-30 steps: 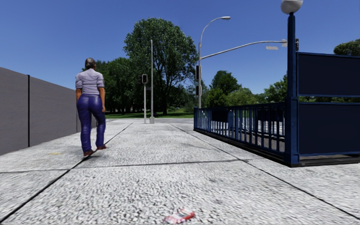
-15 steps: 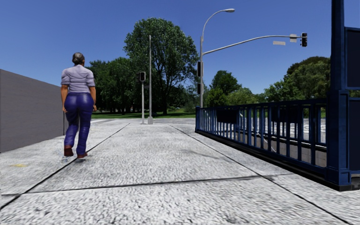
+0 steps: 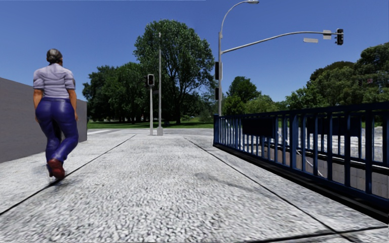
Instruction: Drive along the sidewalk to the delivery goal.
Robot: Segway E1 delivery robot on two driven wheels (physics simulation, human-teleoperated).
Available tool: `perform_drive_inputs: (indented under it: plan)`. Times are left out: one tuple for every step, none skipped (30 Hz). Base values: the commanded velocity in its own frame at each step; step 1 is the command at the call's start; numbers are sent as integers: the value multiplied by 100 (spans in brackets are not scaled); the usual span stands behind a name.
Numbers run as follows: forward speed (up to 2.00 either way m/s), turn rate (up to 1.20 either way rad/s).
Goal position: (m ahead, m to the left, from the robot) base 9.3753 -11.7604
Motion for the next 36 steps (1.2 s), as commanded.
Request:
perform_drive_inputs:
  plan:
    - [200, 0]
    - [200, 0]
    - [200, 0]
    - [200, 0]
    - [200, 0]
    - [200, 0]
    - [200, 0]
    - [200, 0]
    - [200, 0]
    - [200, 0]
    - [200, 0]
    - [200, 0]
    - [200, 0]
    - [200, 0]
    - [200, 0]
    - [200, 0]
    - [200, 0]
    - [200, 0]
    - [200, 0]
    - [200, 0]
    - [200, 0]
    - [200, 0]
    - [200, 0]
    - [200, 0]
    - [200, 0]
    - [200, 0]
    - [200, 0]
    - [200, 0]
    - [200, 0]
    - [200, 0]
    - [200, 0]
    - [200, 0]
    - [200, 0]
    - [200, 0]
    - [200, 0]
    - [200, 0]
